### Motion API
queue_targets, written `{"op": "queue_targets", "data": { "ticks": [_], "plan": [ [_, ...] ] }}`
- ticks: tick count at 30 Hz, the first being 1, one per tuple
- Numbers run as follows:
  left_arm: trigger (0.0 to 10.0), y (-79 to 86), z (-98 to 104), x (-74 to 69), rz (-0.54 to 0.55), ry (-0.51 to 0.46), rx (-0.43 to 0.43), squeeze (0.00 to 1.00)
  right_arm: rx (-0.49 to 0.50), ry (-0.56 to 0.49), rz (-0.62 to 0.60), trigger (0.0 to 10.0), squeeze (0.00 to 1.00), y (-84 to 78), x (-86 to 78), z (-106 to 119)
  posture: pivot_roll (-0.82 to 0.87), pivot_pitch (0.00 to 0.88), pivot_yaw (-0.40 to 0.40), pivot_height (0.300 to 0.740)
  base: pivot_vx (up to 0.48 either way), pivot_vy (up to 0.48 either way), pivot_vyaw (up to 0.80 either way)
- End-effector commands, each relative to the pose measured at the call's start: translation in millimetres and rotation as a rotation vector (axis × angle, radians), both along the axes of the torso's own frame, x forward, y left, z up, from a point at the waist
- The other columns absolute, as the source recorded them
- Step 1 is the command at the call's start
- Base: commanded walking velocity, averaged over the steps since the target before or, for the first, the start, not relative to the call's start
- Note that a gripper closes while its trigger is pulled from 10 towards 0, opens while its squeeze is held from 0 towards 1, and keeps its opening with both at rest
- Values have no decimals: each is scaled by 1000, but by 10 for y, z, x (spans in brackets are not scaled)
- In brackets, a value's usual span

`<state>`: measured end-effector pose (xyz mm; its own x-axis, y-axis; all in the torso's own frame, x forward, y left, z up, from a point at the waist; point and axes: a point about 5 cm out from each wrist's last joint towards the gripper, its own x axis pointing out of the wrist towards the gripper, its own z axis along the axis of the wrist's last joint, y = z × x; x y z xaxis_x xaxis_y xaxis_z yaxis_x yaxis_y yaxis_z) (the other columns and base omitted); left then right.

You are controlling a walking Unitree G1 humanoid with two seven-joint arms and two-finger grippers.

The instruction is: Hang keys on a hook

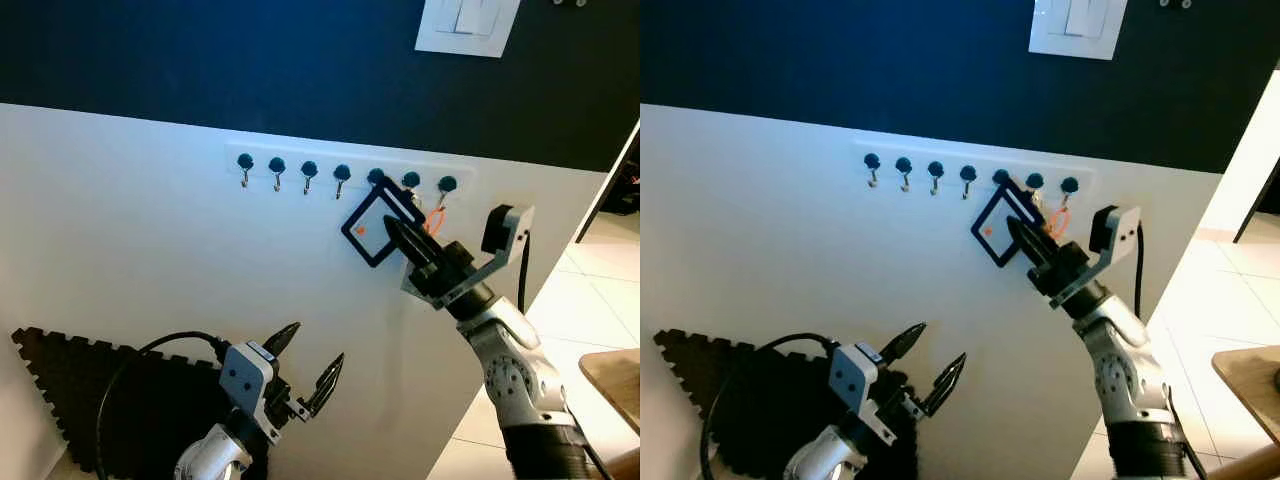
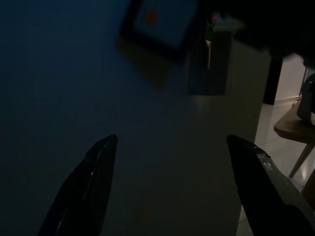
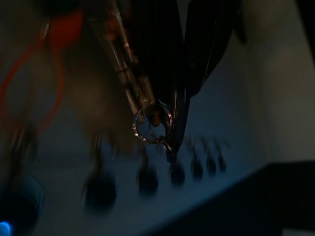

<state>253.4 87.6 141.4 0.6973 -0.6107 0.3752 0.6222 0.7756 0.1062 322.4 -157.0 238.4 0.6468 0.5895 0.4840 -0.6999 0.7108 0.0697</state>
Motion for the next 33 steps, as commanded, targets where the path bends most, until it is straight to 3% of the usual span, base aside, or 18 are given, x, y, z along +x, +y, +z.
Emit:
{"op": "queue_targets", "data": {
  "ticks": [1, 8, 13, 14, 15, 16, 18, 19, 21, 25, 28, 33],
  "plan": [
    [10000, -25, -14, -18, -12, 2, 13, 0, -7, -35, 44, 10000, 0, 41, -53, 64, 61, 78, -70, 740, 0, 0, 0],
    [10000, -26, -12, -19, -12, 0, 13, 0, -111, -25, 234, 10000, 0, 203, -210, -39, 64, 74, -72, 740, 0, 0, 0],
    [10000, -25, -14, -20, -12, -2, 16, 0, -171, -33, 264, 10000, 0, 248, -252, -90, 64, 70, -73, 740, 0, 0, 0],
    [10000, -23, -16, -22, -12, -3, 18, 0, -205, -34, 256, 10000, 0, 258, -253, -117, 62, 67, -72, 740, 0, 0, 0],
    [10000, -21, -19, -23, -12, -5, 22, 0, -303, -50, 234, 10000, 0, 278, -250, -182, 60, 67, -71, 740, 0, 0, 0],
    [10000, -21, -19, -23, -12, -5, 22, 0, -303, -50, 234, 10000, 0, 278, -250, -182, 60, 67, -71, 740, 0, 0, 0],
    [10000, -20, -31, -23, -10, -4, 28, 0, -481, -88, 176, 10000, 0, 301, -240, -328, 59, 65, -72, 740, 0, 0, 0],
    [10000, -19, -37, -22, -9, -4, 30, 0, -501, -95, 168, 10000, 0, 304, -244, -369, 59, 65, -72, 740, 0, 0, 0],
    [10000, -18, -42, -22, -9, -2, 29, 0, -463, -78, 160, 10000, 0, 292, -244, -382, 62, 64, -73, 740, 0, 0, 0],
    [10000, -13, -53, -43, -36, 32, -7, 0, -265, 3, 113, 10000, 0, 138, -249, -440, 62, 63, -75, 740, 0, 0, 0],
    [10000, -18, -54, -63, -64, 41, -8, 0, -241, 43, 105, 10000, 0, 64, -266, -517, 60, 65, -73, 740, 0, 0, 0],
    [10000, 23, -75, -42, -44, 15, 68, 0, -317, 92, 63, 10000, 0, -79, -297, -710, 59, 69, -72, 740, 0, 0, 0]
  ]
}}
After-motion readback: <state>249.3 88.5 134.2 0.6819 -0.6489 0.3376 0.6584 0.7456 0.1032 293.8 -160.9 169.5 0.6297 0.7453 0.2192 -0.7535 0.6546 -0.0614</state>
